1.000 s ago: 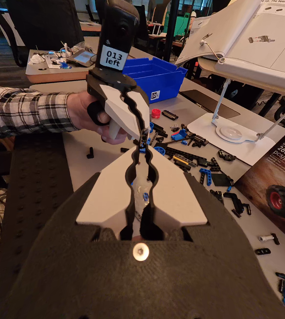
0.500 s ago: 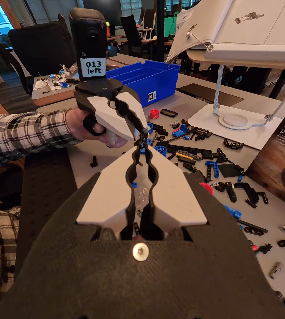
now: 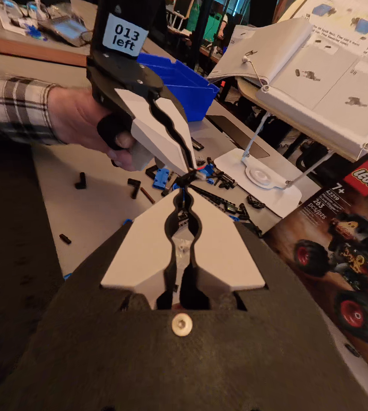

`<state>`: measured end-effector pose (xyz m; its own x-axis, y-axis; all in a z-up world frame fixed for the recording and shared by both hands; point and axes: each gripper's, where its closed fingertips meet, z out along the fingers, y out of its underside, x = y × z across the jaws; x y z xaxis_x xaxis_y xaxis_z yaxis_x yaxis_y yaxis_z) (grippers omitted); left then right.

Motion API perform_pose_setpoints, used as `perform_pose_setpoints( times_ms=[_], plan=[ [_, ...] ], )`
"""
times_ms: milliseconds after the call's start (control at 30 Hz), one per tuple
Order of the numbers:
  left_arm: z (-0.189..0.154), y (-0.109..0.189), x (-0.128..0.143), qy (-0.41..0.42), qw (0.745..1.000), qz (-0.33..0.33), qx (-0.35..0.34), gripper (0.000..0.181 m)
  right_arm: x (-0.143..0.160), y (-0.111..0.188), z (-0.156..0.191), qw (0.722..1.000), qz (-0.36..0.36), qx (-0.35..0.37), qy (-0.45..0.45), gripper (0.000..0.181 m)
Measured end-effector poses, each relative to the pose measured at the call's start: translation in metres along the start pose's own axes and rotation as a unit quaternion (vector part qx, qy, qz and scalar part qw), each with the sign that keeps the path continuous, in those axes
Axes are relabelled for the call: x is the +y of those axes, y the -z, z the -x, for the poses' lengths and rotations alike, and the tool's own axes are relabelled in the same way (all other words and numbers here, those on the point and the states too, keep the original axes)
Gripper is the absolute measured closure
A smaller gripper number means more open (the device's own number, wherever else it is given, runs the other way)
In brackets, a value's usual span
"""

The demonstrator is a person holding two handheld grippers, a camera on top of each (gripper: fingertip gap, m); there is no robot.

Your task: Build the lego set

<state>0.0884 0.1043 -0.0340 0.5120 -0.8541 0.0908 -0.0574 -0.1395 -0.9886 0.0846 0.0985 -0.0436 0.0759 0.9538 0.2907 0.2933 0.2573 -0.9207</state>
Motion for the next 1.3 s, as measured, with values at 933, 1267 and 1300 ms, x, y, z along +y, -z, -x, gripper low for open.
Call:
perform_pose_setpoints(
  times_ms=[933,1267,1300],
  plan=[
    [-0.013,0.011,0.064,-0.043,0.973,0.227,0.009,0.178,0.062,0.042,-0.006,0.992,0.119,-0.040,-0.022,0.170],
    [-0.032,0.005,0.133,-0.057,0.932,0.358,0.025,0.178,0.086,0.039,0.026,0.982,0.159,-0.099,-0.014,0.171],
    [-0.032,0.004,0.134,-0.058,0.932,0.358,0.024,0.178,0.087,0.037,0.029,0.981,0.163,-0.103,-0.012,0.171]
  ],
)
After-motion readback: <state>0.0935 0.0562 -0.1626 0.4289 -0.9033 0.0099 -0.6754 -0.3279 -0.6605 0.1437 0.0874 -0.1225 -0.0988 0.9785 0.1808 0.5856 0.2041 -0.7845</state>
